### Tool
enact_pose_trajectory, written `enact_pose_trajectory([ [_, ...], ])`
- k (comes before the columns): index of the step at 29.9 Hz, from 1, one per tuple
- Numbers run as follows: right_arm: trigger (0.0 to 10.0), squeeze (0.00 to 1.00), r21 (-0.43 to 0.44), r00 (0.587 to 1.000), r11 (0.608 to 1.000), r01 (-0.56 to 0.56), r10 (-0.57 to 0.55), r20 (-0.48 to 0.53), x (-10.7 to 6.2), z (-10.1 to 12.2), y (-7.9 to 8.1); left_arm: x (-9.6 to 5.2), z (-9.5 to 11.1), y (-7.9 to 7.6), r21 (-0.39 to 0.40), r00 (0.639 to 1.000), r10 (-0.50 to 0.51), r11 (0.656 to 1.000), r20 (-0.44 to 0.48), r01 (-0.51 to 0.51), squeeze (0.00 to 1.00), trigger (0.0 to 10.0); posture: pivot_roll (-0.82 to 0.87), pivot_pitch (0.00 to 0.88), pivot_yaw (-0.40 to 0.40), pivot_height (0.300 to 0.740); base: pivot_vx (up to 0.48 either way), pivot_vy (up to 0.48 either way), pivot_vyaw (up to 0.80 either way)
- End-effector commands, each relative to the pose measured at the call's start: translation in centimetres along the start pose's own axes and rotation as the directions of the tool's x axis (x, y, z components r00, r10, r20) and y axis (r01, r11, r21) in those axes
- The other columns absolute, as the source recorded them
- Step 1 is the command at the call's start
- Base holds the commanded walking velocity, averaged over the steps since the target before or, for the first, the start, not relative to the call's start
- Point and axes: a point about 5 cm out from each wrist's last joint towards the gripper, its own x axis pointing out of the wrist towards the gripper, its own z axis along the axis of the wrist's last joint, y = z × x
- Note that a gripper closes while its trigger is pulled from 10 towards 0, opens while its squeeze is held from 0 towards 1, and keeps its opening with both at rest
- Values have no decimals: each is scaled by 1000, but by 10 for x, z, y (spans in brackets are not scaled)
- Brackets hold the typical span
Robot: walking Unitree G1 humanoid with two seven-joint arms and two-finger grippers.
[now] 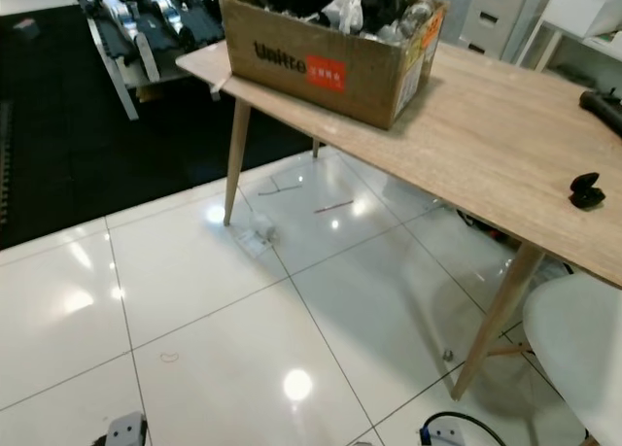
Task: Picking trash to rubbish bin
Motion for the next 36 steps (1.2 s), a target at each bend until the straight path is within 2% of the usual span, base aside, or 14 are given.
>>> enact_pose_trajectory([
  [1,10000,0,-79,1000,997,11,-11,-9,0,-5,-2,-1,-14,-2,20,998,-1,1000,-62,2,0,10000,79,105,-17,740,0,-461,0],
  [2,10000,0,-79,1000,997,11,-11,-9,0,-5,-2,-1,-14,-2,20,998,-1,1000,-62,2,0,10000,79,105,-17,740,0,-461,0],
  [4,10000,0,-286,999,957,38,-31,29,0,1,-6,3,-11,-10,69,998,-8,998,-66,13,0,10000,91,101,-23,740,0,-212,0],
  [5,10000,0,-286,999,957,38,-31,29,0,1,-6,3,-11,-10,69,998,-8,998,-66,13,0,10000,91,101,-23,740,0,0,0],
  [6,10000,0,-376,998,925,53,-36,53,0,5,-7,4,-10,-15,104,998,-13,994,-67,19,0,10000,93,103,-25,740,0,0,0],
  [10,10000,0,-439,995,895,78,-39,96,0,14,-3,7,-10,-22,177,997,-16,984,-81,30,0,10000,94,101,-27,740,0,0,0],
  [13,10000,0,-392,989,918,63,-4,149,-1,34,7,8,-12,-27,251,996,-5,967,-94,28,0,10000,93,102,-29,740,0,0,0],
  [14,10000,0,-287,973,957,-47,109,202,-4,61,28,8,-14,-29,305,995,6,952,-97,24,0,10000,92,100,-31,740,0,0,0],
  [17,10000,0,-234,947,961,-149,207,246,-8,79,46,8,-16,-30,338,995,2,941,-103,33,0,10000,92,103,-34,740,0,0,0],
  [22,10000,0,-336,905,913,-233,330,269,-14,90,71,8,-19,-32,383,995,-2,923,-97,39,0,10000,96,106,-38,740,0,0,0],
  [23,10000,0,-480,900,840,-251,386,204,-14,84,83,10,-16,-39,358,999,-17,933,-41,30,0,10000,106,118,-42,740,0,0,0],
  [28,10000,0,-476,900,836,-273,396,179,-14,84,83,12,-12,-48,347,999,-42,937,-7,42,0,10000,114,123,-47,740,0,0,0],
  [31,10000,0,-355,885,879,-317,408,222,-17,97,78,16,-1,-71,356,986,-166,923,28,145,0,10000,126,137,-63,740,0,0,0],
  [36,10000,0,-289,855,889,-355,434,284,-21,115,74,17,4,-80,338,973,-229,918,30,206,0,10000,121,132,-67,740,0,0,0],
])
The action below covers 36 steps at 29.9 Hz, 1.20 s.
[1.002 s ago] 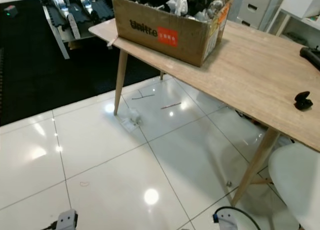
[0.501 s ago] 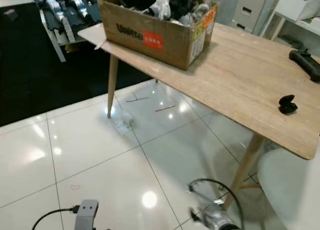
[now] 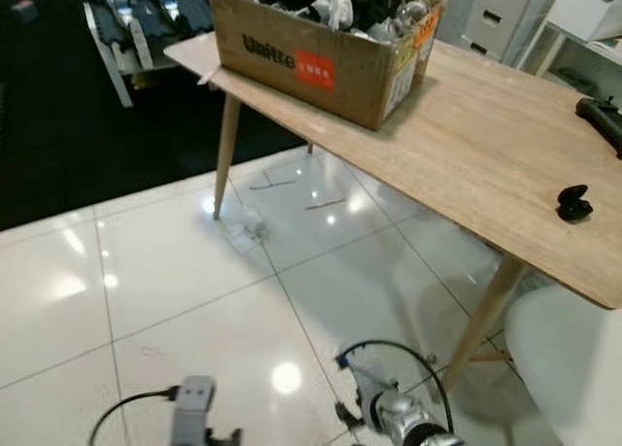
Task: Picking trash to rubbish bin
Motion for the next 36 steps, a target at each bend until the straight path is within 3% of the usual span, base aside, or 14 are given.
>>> enact_pose_trajectory([
  [1,10000,0,42,1000,999,-2,2,-5,-2,-6,-2,-1,-6,-1,-28,1000,-9,1000,-15,9,0,10000,121,132,-67,740,0,0,0],
  [3,10000,0,86,999,996,1,-5,42,-2,6,-8,-2,-6,0,-70,1000,-3,998,-4,3,0,10000,97,109,-68,740,0,0,0],
  [8,10000,0,44,999,999,10,-12,46,-2,10,-10,-2,-6,2,-124,1000,21,992,5,-20,0,10000,88,101,-65,740,0,0,0],
  [10,10000,0,10,999,1000,14,-14,34,-2,6,-8,-1,-4,1,-107,1000,8,994,2,-8,0,10000,89,96,-66,740,0,0,0],
  [12,10000,0,-18,1000,1000,17,-17,20,-1,1,-4,0,-1,-1,-38,1000,-26,999,-9,26,0,10000,96,88,-67,740,0,0,0],
  [18,10000,0,25,999,1000,14,-15,38,0,6,-1,0,-4,-2,23,998,-47,999,-29,48,0,10000,127,93,-63,740,0,0,0],
  [21,10000,0,34,999,999,12,-13,38,1,8,0,-2,-4,0,-5,999,-35,999,-21,35,0,10000,133,94,-65,740,0,0,0],
  [27,10000,0,-30,1000,999,-14,14,4,4,2,13,-3,-5,7,-61,1000,8,998,-1,-8,0,10000,175,100,-73,740,0,0,0],
  [30,10000,0,35,1000,999,-17,17,9,4,1,13,-4,-4,9,-61,1000,13,998,3,-13,0,10000,174,108,-70,740,0,0,0],
  [33,10000,0,44,1000,999,-20,20,14,4,1,13,-4,-4,9,-49,1000,10,999,-1,-10,0,10000,174,116,-61,740,0,0,0],
  [36,10000,0,113,999,993,-16,13,35,3,1,10,-5,-10,7,17,999,-7,1000,-35,7,0,10000,193,115,-76,740,0,0,0],
])
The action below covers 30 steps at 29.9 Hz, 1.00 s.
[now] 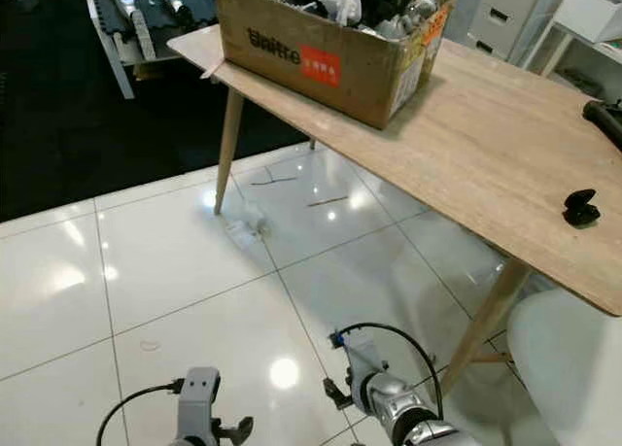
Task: Picking trash to rubbish bin
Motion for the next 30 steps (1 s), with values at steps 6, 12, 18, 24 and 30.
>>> enact_pose_trajectory([
  [6,10000,0,267,998,963,37,-47,31,-5,-9,-12,-9,-27,4,31,996,22,999,-82,-19,0,10000,208,126,-90,740,0,0,0],
  [12,10000,0,264,999,964,30,-41,35,-5,-7,-13,-10,-27,4,10,997,32,999,-71,-31,0,10000,235,124,-109,740,0,0,0],
  [18,10000,0,218,1000,976,13,-19,23,-4,-5,-11,-10,-28,3,-6,997,41,999,-63,-42,0,10000,241,121,-113,740,0,0,0],
  [24,10000,0,223,1000,975,19,-23,15,-4,-7,-11,-9,-26,3,23,997,26,999,-68,-25,0,10000,236,115,-105,740,0,0,0],
  [30,10000,0,227,1000,974,15,-18,12,-4,-9,-9,-10,-27,4,29,997,24,999,-70,-22,0,10000,229,122,-95,740,0,0,0],
])
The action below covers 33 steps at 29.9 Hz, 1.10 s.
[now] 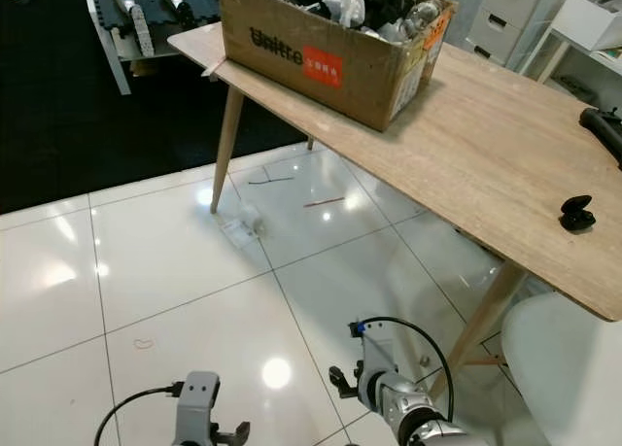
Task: Picking trash to rubbish bin
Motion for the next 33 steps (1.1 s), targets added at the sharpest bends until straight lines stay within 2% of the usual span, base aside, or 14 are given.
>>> enact_pose_trajectory([
  [1,10000,0,18,1000,1000,5,-5,-30,-1,-8,-1,-6,-19,2,-15,998,5,1000,-67,-6,0,10000,229,122,-95,740,0,0,0],
  [9,10000,0,39,1000,999,-7,8,-24,-2,-11,-2,-6,-18,3,-23,998,8,1000,-58,-9,0,10000,225,132,-90,740,0,0,0],
  [19,10000,0,-21,998,999,-48,47,-48,-2,-13,2,-6,-18,3,-33,998,15,999,-53,-16,0,10000,225,139,-88,740,0,0,779],
  [33,10000,0,-28,998,998,-54,53,-30,-1,-5,1,-5,-16,3,-39,999,19,999,-49,-21,0,10000,216,125,-93,740,0,0,778],
])
